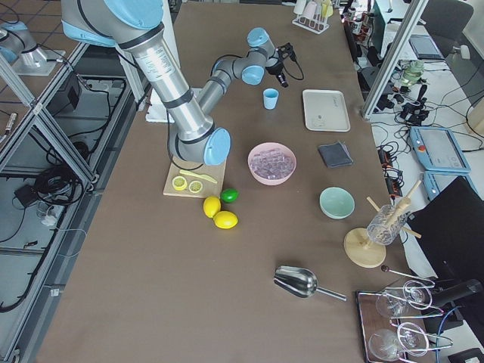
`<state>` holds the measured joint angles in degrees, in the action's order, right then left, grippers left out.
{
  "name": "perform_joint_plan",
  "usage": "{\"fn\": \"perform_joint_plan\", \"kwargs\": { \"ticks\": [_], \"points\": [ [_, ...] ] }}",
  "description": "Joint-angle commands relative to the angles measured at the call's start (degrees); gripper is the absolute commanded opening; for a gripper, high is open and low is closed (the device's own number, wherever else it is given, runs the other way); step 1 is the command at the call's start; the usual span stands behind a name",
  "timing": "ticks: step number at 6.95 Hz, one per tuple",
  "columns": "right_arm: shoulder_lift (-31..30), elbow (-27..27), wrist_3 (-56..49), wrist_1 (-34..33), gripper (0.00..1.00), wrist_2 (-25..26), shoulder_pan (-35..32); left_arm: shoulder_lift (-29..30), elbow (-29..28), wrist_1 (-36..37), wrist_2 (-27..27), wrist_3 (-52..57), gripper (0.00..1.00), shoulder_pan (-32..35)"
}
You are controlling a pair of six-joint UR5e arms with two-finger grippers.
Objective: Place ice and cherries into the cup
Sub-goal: 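Lift the ice cube and carry it to the blue cup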
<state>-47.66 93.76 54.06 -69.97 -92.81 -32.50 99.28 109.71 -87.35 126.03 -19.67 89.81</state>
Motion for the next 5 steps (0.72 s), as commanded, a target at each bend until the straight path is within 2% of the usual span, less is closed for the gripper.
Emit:
{"fn": "perform_joint_plan", "kwargs": {
  "ticks": [1,5],
  "points": [
    [1.87,-3.31,-0.18,0.1,0.0,1.57,2.34,0.04,-0.2,0.08,-0.08,0.07,0.98,-0.25],
    [1.25,-3.5,0.17,0.01,0.0,4.39,6.48,-0.48,0.06,0.08,-0.08,0.16,0.98,-0.25]
  ]
}}
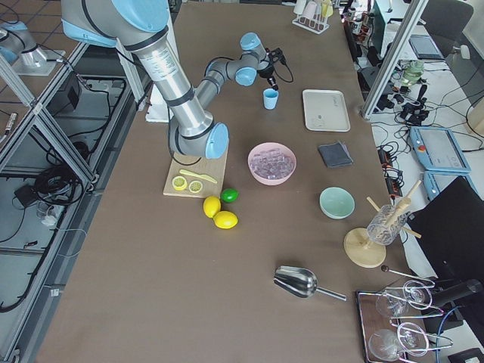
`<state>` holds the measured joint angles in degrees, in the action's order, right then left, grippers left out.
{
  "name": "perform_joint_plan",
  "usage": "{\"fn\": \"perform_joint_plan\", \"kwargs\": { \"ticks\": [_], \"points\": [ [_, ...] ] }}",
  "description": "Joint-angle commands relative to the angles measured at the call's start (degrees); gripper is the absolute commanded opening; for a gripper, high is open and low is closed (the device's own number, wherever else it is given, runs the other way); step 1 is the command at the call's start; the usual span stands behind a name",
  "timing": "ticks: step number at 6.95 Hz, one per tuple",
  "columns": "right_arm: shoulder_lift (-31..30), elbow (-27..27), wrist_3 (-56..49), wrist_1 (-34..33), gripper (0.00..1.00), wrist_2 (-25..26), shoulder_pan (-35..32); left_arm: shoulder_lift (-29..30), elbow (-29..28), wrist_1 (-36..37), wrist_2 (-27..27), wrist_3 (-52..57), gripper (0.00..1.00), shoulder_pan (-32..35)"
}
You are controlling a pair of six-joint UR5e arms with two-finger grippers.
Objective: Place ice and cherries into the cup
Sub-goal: 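Open the right gripper above the blue cup to drop ice, then retract the right arm to rest while the left arm reaches toward cherries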
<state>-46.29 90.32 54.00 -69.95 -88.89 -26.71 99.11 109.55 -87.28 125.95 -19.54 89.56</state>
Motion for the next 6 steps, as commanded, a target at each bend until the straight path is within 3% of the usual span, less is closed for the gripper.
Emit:
{"fn": "perform_joint_plan", "kwargs": {
  "ticks": [1,2,4,6],
  "points": [
    [-0.2,-0.32,0.31,0.08,0.93,0.3,0.7,-0.5,0.05,0.0,0.0,0.03,0.98,0.08],
    [-0.12,-0.32,-0.03,0.08,1.0,0.21,0.61,-0.5,-0.21,0.0,0.0,0.03,0.98,0.0],
    [-0.12,0.99,-0.3,0.08,1.0,-1.53,-1.13,1.6,-1.0,0.26,0.09,-0.5,0.98,0.0],
    [-3.08,3.44,-1.87,-0.1,1.0,-13.27,-8.93,3.8,-1.27,0.53,0.0,-0.67,0.98,-1.14]
  ]
}}
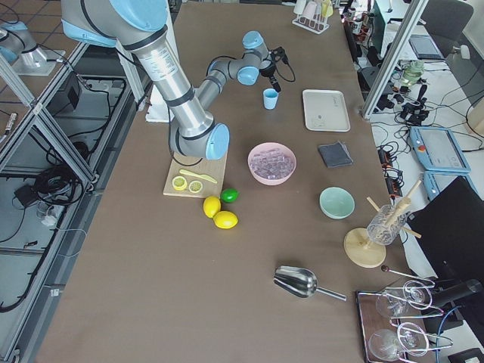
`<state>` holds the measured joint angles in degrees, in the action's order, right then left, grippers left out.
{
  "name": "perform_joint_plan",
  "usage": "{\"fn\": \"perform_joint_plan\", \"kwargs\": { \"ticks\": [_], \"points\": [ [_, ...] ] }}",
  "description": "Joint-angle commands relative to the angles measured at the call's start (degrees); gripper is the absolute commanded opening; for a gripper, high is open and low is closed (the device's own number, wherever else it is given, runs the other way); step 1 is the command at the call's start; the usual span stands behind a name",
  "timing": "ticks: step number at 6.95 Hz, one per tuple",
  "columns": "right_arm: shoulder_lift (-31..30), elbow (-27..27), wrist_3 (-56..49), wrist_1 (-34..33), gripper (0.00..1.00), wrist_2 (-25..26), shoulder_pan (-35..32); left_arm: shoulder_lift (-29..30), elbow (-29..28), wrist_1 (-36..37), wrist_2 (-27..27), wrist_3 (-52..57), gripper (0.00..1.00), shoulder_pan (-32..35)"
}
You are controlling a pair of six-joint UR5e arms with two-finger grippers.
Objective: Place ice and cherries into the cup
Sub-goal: 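Retract the right arm to rest while the left arm reaches toward cherries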
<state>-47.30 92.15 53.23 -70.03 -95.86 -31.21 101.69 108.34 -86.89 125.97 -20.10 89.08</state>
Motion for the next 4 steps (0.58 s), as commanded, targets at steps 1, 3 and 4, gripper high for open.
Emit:
{"fn": "perform_joint_plan", "kwargs": {
  "ticks": [1,3,4],
  "points": [
    [-4.18,3.11,-6.6,-0.54,1.0,-12.28,-10.3,1.32,-0.24,-0.38,0.07,-0.11,0.98,-0.92],
    [-10.76,4.61,-14.78,-0.81,1.0,-22.85,-22.43,1.32,0.37,-0.91,3.81,-3.6,0.98,-3.37],
    [-13.14,5.14,-21.7,-3.59,1.0,-28.89,-30.49,1.32,-0.15,-6.31,3.84,-8.85,0.98,-7.3]
  ]
}}
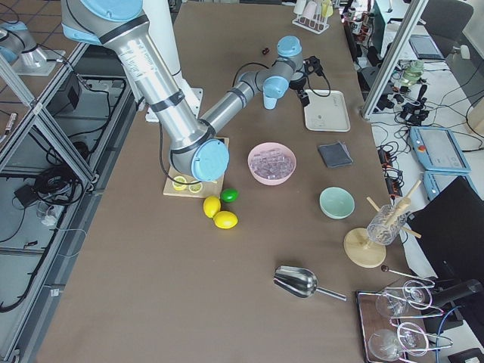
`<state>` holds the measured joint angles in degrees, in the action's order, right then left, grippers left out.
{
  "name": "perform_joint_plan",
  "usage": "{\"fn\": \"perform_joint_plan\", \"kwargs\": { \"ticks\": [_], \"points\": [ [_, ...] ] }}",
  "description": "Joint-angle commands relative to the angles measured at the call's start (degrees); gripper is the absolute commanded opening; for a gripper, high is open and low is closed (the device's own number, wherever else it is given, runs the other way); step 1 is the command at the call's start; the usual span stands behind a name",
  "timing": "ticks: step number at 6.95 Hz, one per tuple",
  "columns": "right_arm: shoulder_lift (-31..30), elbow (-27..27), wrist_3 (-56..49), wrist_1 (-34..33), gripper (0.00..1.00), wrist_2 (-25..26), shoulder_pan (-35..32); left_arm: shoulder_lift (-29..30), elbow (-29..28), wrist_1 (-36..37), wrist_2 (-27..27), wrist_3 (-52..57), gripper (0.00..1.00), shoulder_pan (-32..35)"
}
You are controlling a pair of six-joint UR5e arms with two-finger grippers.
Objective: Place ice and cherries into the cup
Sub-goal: 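Retract the right arm to rest while the left arm reaches toward cherries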
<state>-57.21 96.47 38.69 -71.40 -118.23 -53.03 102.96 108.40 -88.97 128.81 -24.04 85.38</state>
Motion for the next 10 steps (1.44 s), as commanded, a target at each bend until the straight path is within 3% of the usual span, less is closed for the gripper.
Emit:
{"fn": "perform_joint_plan", "kwargs": {
  "ticks": [1,2,5,6,8,10],
  "points": [
    [-7.61,2.91,-13.49,-4.86,1.0,-9.79,-14.15,-0.04,-1.25,-9.68,0.22,-10.79,0.98,-9.38],
    [-11.92,3.46,-18.69,-5.06,1.0,-9.83,-15.77,0.13,-1.61,-13.82,-2.66,-11.72,0.98,-13.18],
    [-15.03,3.37,-18.48,-4.62,1.0,-8.6,-16.93,-0.48,-3.01,-14.56,-2.78,-11.03,0.98,-22.95],
    [-15.3,3.29,-18.48,-4.54,1.0,-7.73,-16.93,-0.39,-5.81,-14.56,-2.78,-9.9,0.97,-23.06],
    [-15.3,3.29,-18.48,-4.45,1.0,-7.45,-17.1,-0.83,-11.52,-14.56,-2.78,6.23,0.97,-23.32],
    [-14.86,2.85,-18.48,-4.45,1.0,-7.37,-17.1,-1.09,-13.47,-14.56,-2.78,9.86,0.97,-24.2]
  ]
}}
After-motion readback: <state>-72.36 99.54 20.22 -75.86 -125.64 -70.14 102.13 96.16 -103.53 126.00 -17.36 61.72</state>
